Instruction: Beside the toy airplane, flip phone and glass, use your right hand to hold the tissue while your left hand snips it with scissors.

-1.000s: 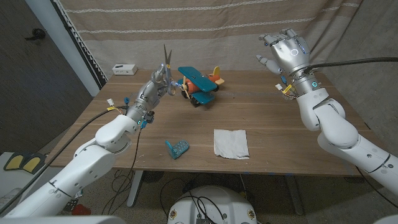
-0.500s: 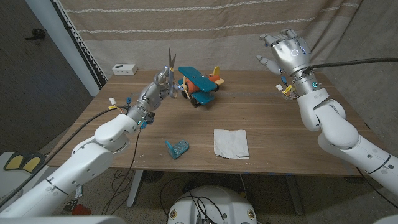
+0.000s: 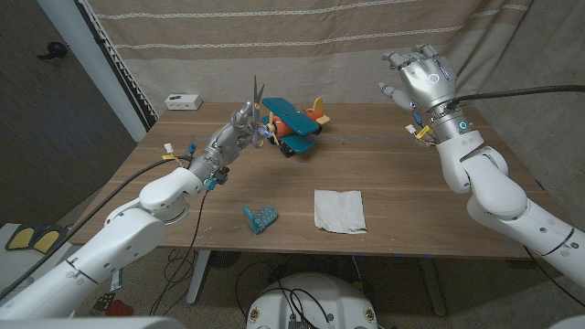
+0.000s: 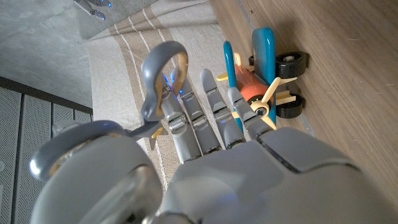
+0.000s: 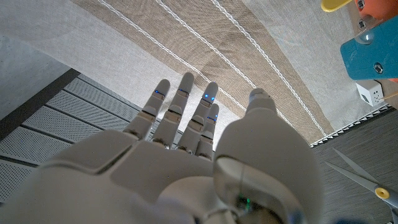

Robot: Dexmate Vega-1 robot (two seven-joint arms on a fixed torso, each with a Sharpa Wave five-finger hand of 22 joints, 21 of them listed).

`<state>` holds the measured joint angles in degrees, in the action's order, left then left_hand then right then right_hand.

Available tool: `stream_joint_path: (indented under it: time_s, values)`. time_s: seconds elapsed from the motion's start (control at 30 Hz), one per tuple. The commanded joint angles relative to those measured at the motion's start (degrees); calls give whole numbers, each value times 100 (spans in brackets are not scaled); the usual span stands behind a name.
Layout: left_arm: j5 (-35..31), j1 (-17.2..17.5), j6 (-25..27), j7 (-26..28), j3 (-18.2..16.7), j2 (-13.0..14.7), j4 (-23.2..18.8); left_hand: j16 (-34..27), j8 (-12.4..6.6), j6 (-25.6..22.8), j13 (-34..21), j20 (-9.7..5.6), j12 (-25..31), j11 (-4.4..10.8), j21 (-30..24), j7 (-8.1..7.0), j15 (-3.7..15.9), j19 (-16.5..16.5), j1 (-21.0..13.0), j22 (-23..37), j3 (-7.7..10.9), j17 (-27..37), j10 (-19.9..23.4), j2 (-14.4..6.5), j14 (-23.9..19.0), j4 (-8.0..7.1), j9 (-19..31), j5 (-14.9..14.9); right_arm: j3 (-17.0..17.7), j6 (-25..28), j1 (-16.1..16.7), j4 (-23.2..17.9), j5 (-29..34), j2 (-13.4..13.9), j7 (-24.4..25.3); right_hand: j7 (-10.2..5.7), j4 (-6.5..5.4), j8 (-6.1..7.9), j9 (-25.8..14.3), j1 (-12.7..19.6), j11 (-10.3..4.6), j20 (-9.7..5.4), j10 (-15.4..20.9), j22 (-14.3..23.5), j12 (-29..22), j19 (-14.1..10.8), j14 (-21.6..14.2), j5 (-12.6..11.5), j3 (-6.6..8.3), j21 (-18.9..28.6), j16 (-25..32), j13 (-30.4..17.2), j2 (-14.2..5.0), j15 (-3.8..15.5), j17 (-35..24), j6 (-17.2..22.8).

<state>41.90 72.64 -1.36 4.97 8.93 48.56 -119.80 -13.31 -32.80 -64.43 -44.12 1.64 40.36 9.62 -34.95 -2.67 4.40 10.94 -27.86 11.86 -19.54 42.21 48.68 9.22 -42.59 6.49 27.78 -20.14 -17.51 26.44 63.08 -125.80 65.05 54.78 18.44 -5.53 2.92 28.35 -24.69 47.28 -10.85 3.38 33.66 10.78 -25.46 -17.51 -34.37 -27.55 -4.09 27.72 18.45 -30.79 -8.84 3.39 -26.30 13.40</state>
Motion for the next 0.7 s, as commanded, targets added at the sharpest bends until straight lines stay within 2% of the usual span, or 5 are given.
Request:
stream_joint_path:
  time_s: [0.03,0.5,0.7]
  values:
    - [68,57,84,-23,-25,104,-60,-2,-13,-60,-663,-3,335,248,8,31,806,43,-61,30,5,-2,291,-31,-93,14,23,-40,15,55,60,-38,9,-6,-22,-7,-3,-10,-1,-39,2,16,-34,26,-22,-60,34,-31,-51,-38,24,-19,-6,948,-10,-10]
    - [31,203,-8,19,-141,134,-85,1,-7,-90,-671,-9,350,253,22,41,804,51,-86,32,2,-2,283,-23,-95,21,13,-53,-2,239,182,-114,67,-97,-92,-2,-4,-41,11,-57,8,22,-43,27,-23,-64,50,-27,-66,-55,25,-12,7,945,-7,0]
    - [-24,300,-31,71,-227,162,-129,1,-7,-87,-673,-16,358,253,26,25,805,59,-94,32,0,-3,286,-19,-96,24,21,-57,78,194,325,-186,-111,-64,-125,-8,-10,-65,19,-78,50,29,-119,28,10,-57,82,-28,-81,-69,4,1,23,944,9,-9]
